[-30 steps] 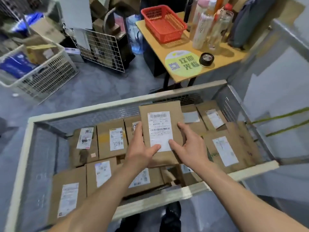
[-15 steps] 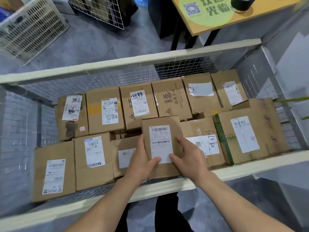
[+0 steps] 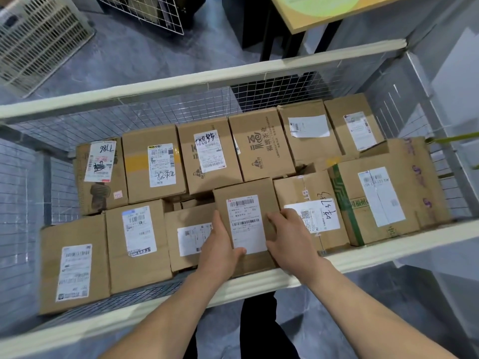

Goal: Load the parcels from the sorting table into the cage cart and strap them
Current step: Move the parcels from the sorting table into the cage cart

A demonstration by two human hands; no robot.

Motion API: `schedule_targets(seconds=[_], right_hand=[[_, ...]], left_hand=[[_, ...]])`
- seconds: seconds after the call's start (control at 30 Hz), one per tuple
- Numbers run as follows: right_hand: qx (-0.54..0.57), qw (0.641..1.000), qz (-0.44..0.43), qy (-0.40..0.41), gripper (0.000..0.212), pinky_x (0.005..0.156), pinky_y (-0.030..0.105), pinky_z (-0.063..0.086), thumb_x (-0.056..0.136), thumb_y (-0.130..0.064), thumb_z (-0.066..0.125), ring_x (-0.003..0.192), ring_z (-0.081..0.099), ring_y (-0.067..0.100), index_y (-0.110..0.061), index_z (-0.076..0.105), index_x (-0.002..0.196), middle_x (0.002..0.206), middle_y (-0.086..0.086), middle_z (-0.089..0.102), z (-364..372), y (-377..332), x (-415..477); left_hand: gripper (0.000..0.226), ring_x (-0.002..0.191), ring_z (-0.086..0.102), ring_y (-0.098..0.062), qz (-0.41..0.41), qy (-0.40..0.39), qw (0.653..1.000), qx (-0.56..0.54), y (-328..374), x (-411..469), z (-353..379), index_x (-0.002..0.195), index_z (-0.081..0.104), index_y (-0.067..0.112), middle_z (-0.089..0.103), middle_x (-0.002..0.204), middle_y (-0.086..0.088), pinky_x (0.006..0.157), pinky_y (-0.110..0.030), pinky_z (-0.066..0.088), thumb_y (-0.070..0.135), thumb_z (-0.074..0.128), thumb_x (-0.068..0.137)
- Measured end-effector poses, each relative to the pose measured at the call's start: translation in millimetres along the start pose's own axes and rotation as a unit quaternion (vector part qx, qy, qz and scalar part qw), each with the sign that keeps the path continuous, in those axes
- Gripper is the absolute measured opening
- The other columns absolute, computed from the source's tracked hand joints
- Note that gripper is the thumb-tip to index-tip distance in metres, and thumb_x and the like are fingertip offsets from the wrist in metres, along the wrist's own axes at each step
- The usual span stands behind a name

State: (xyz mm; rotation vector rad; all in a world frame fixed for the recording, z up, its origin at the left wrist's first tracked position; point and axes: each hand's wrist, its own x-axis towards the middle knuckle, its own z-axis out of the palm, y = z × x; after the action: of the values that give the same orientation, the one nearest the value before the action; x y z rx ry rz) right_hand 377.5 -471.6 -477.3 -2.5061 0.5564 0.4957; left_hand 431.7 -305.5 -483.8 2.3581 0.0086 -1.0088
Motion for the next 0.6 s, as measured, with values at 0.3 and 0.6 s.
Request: schedule_targets(seconds=[0.3,0.6], right_hand=[[-0.031,0.998,0.032,-0.049,0.047,0.082,0.034,0.048,0.085,-0.020,0.063,0.112,0.048,0.026,-0.025,0.049,0.129,0.120,0.004,0.045,-10,-10,0],[-0.054,0.994,0.023,-0.091,0.056,0.077,0.036,0.046,0.086,-0.023,0.056,0.106,0.050,0.028,-0.023,0.038,0.139,0.116,0.005,0.048,-29,-17,-15]], left_hand=[[0.097,0.105,0.060,-0.027,0.025,-0.008,0.991,0.131,10,1,-13,0.142,0.015,0.012,0.051,0.126,-0.012,0.083,-0.039,0.053,0.033,0.082,0.076],[0.076,0.114,0.049,-0.023,0.074,-0.008,0.976,0.204,24,-11,-42,0.138,0.028,0.012,0.041,0.133,-0.006,0.083,-0.038,0.051,0.033,0.073,0.081]])
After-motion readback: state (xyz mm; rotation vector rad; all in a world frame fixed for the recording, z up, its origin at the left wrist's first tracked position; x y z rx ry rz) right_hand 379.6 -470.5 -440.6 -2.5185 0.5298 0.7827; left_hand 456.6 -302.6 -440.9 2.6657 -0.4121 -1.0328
